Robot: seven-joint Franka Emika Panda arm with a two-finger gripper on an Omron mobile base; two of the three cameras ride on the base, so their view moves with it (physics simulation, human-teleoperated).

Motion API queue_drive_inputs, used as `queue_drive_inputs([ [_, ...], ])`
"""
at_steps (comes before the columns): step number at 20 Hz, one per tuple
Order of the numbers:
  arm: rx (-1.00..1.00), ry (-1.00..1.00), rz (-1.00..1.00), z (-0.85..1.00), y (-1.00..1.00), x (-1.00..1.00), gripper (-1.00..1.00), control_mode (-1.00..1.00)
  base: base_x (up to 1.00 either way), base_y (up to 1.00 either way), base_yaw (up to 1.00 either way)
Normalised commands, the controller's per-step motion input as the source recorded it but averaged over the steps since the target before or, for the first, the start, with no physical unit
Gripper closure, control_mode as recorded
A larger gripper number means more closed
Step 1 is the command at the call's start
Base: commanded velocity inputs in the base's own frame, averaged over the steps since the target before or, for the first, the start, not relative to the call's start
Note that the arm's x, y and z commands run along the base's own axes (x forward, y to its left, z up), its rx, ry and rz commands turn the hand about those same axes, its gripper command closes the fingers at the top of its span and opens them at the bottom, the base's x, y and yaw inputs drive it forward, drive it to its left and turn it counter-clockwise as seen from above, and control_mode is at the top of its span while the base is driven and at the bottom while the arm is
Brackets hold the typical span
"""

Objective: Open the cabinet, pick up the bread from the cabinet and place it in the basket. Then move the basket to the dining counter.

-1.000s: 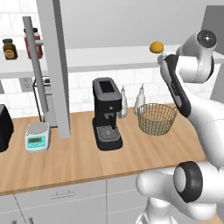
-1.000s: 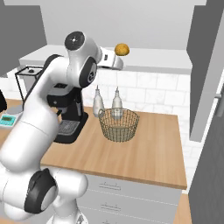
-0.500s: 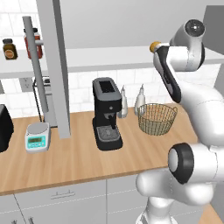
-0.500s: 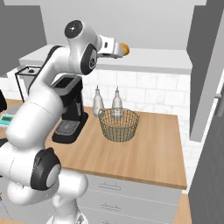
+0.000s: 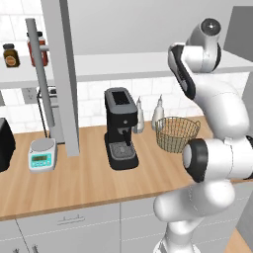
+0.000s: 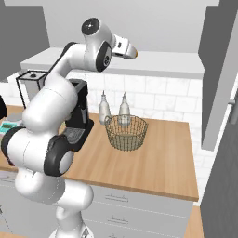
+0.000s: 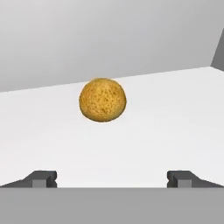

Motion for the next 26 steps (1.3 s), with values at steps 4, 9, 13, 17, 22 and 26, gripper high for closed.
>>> queue_drive_inputs([
  [4, 0.00, 0.05, 0.00, 0.00, -0.19, 0.68, -1.00, -1.00, 0.00, 0.00, 0.00],
  [9, 0.00, 0.01, 0.01, 0.00, -0.04, 0.54, -1.00, -1.00, 0.00, 0.00, 0.00],
  [13, 0.00, 0.00, 0.08, 0.00, 0.00, 0.37, -1.00, -1.00, 0.00, 0.00, 0.00],
  [17, 0.00, 0.01, 0.04, 0.00, -0.07, 0.29, -1.00, -1.00, 0.00, 0.00, 0.00],
  [22, 0.00, 0.04, 0.01, 0.00, -0.06, 0.37, -1.00, -1.00, 0.00, 0.00, 0.00],
  [26, 0.00, 0.06, 0.00, 0.00, 0.00, 0.41, -1.00, -1.00, 0.00, 0.00, 0.00],
])
